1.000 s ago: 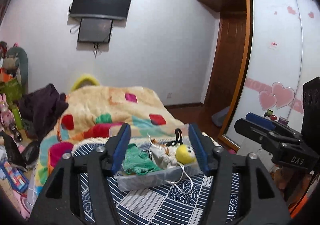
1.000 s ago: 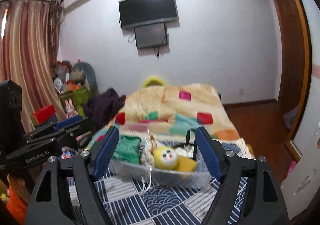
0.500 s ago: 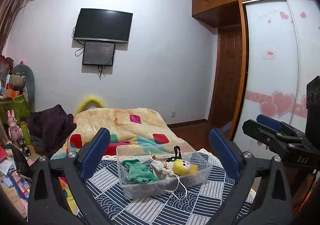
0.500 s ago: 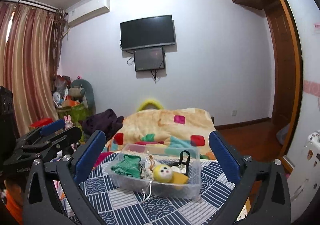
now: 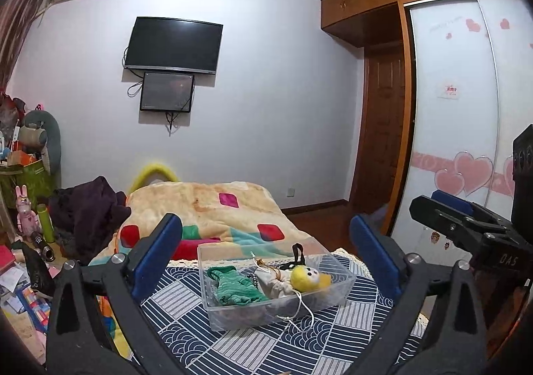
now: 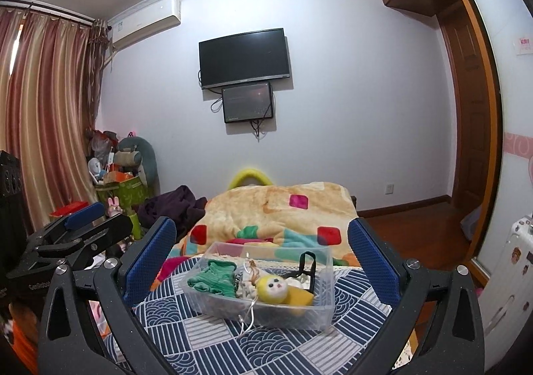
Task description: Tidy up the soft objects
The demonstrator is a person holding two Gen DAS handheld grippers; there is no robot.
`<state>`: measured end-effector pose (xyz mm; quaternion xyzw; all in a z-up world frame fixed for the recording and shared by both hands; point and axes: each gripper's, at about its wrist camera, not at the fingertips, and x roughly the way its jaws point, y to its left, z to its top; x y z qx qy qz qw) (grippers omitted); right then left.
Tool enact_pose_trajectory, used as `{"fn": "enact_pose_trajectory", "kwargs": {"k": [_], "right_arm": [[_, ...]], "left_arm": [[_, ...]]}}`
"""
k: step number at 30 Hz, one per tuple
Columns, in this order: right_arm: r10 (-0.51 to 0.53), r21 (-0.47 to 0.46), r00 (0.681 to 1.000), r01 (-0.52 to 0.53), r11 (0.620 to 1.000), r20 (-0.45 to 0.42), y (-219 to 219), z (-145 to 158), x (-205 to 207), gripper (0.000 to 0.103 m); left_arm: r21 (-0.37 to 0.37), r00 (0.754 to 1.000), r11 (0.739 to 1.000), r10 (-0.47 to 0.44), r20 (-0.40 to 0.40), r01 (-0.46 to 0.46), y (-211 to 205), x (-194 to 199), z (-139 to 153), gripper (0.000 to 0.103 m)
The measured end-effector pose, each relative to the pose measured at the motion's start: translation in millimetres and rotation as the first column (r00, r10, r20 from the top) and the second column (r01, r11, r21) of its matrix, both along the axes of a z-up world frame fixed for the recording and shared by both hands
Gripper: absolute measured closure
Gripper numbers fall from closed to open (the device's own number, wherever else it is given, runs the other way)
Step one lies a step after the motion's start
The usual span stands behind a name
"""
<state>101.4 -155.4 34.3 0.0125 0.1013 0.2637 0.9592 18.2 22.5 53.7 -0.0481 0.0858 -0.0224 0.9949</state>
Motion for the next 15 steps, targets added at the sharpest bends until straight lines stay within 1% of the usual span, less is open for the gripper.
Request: {"fn": "enact_pose_trajectory", "kwargs": {"k": [15], "right_arm": [[-0.007, 0.014, 1.000, 0.007, 1.000, -0.007, -4.3, 1.0, -2.7, 0.000]], "left_arm": [[0.013, 1.000, 1.000, 0.008, 0.004, -0.008, 0.3, 0.1, 0.9, 0.001]]}}
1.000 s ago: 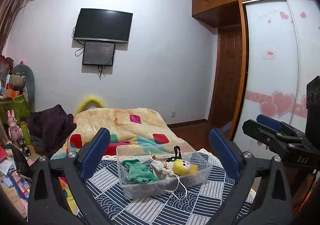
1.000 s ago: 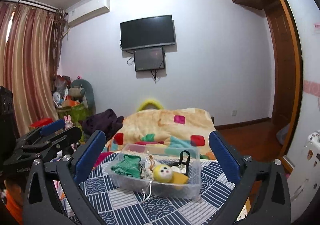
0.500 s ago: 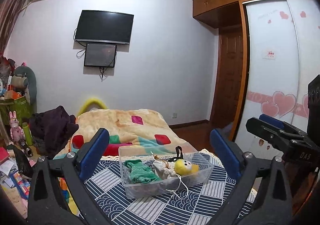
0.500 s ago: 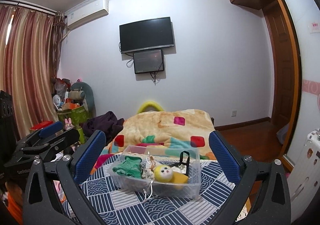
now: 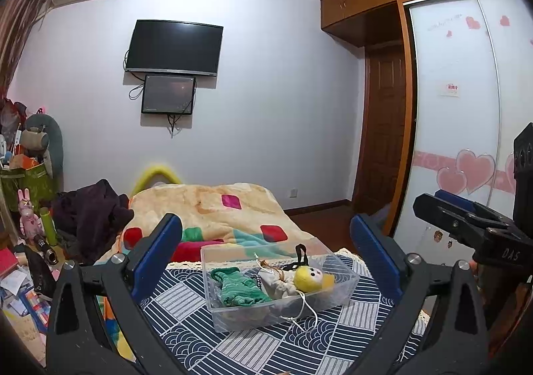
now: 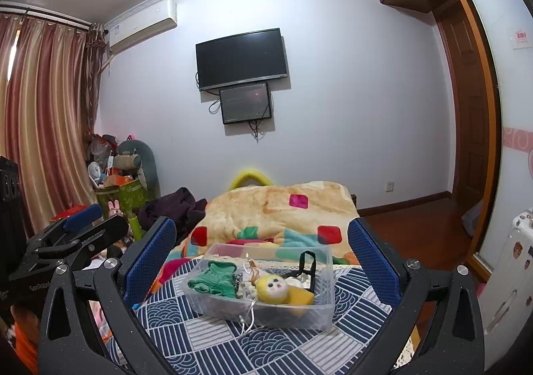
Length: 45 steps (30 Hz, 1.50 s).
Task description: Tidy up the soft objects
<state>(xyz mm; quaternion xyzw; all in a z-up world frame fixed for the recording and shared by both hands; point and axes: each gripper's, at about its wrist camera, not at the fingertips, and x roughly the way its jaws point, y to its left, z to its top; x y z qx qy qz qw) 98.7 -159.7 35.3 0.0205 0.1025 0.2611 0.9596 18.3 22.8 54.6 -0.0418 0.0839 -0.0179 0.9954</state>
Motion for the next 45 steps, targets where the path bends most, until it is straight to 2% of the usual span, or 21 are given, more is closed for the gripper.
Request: {"fn": "enact_pose_trajectory", "kwargs": {"k": [45], "right_arm": [[0.018, -0.014, 1.000, -0.018, 1.000, -0.008, 2.7, 0.3, -3.6, 0.000]], "left_arm": [[-0.022, 0.999, 0.999, -0.028, -0.027, 0.027, 4.5, 5.6, -5.5, 0.000]]}}
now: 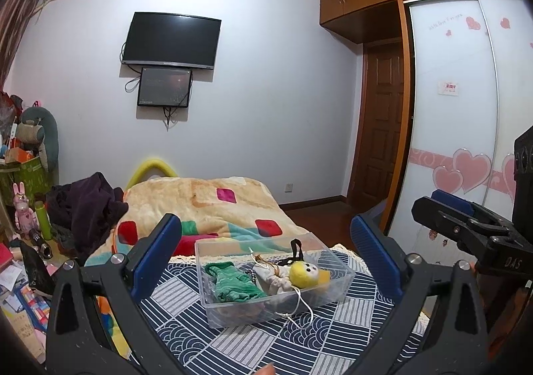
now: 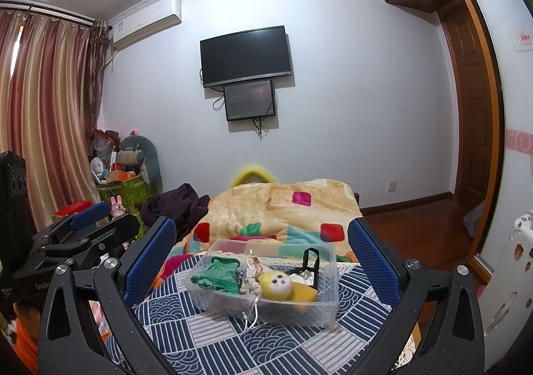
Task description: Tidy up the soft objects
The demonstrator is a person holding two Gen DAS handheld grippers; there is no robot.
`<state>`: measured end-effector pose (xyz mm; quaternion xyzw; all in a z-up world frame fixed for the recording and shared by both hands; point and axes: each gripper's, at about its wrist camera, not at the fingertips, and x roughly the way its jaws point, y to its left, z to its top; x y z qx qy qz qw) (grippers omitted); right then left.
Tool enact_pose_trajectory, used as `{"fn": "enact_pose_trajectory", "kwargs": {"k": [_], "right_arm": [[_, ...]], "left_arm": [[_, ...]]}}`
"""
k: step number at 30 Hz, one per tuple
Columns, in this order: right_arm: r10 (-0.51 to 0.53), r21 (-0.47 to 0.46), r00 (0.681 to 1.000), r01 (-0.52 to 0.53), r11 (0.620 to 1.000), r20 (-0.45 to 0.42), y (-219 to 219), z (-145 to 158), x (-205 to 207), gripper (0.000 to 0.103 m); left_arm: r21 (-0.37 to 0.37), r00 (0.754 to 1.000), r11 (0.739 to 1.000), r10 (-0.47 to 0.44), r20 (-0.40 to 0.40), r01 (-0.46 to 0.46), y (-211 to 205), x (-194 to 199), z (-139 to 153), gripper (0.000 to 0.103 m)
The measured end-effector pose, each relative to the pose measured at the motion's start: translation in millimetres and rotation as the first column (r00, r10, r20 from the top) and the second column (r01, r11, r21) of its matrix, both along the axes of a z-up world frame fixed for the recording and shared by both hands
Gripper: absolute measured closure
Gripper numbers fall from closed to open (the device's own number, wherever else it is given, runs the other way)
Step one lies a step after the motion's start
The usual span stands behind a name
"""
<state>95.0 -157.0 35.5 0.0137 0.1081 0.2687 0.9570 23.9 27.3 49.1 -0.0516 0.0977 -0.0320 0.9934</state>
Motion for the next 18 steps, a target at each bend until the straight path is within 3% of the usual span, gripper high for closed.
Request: {"fn": "enact_pose_trajectory", "kwargs": {"k": [18], "right_arm": [[0.003, -0.004, 1.000, -0.003, 1.000, -0.009, -0.8, -0.5, 5.8, 0.000]], "left_arm": [[-0.010, 1.000, 1.000, -0.017, -0.009, 0.017, 1.1, 2.5, -3.4, 0.000]]}}
